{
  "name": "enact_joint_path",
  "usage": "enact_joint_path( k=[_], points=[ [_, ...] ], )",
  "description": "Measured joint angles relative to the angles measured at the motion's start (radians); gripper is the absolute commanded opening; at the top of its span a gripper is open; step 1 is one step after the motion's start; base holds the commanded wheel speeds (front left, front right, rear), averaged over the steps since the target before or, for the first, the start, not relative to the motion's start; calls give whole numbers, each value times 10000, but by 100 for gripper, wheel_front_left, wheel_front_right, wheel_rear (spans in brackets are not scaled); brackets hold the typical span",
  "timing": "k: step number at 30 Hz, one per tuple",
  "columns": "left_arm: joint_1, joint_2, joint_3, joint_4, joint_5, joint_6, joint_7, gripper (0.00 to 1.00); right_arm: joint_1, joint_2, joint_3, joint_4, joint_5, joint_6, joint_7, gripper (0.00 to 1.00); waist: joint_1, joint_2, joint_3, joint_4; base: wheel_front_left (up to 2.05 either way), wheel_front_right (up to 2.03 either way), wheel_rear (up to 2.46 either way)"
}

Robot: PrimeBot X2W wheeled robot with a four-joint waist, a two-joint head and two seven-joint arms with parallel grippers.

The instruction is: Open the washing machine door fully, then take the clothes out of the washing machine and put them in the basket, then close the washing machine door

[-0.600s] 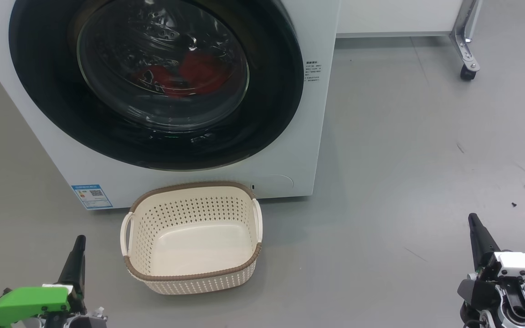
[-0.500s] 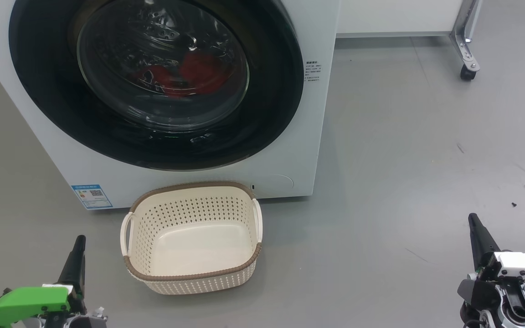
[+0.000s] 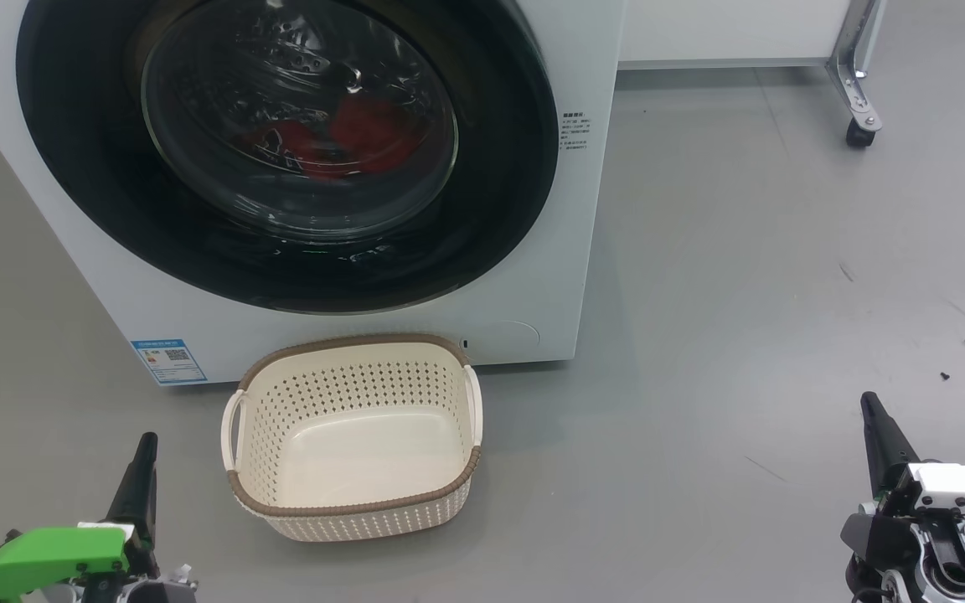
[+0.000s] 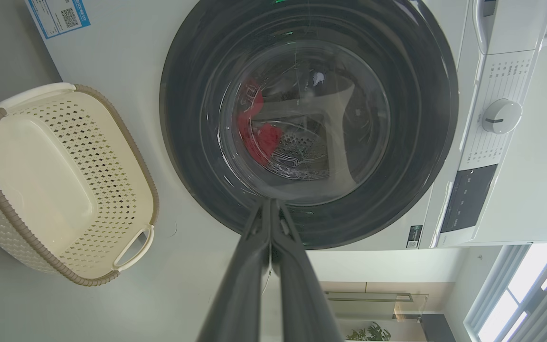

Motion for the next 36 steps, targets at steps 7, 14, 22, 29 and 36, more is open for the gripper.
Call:
enact_joint_path(
  k=[7, 14, 22, 29, 36],
  points=[
    [0, 0, 0, 0, 0, 0, 0, 0, 0, 0, 0, 0, 0, 0, 0, 0, 0, 0, 0, 0, 0, 0, 0],
    [296, -165, -52, 430, -31, 12, -2, 100, 347, 196, 19, 414, 2, -10, -4, 100, 0, 0, -2, -2, 0, 0, 0],
    [726, -349, -159, 748, -31, 17, -38, 100, 812, 405, 44, 780, -6, -10, -46, 100, 0, 0, 0, -3, 0, 0, 0],
    [713, -349, -240, 589, -23, 17, -238, 100, 795, 391, 75, 667, -178, -10, -174, 100, 0, 0, 9, 0, 0, 0, 0],
    [691, -347, -372, 393, 42, 17, -426, 100, 784, 353, 153, 552, -420, -10, -385, 100, 0, 0, 21, 7, 0, 0, 0]
  ],
)
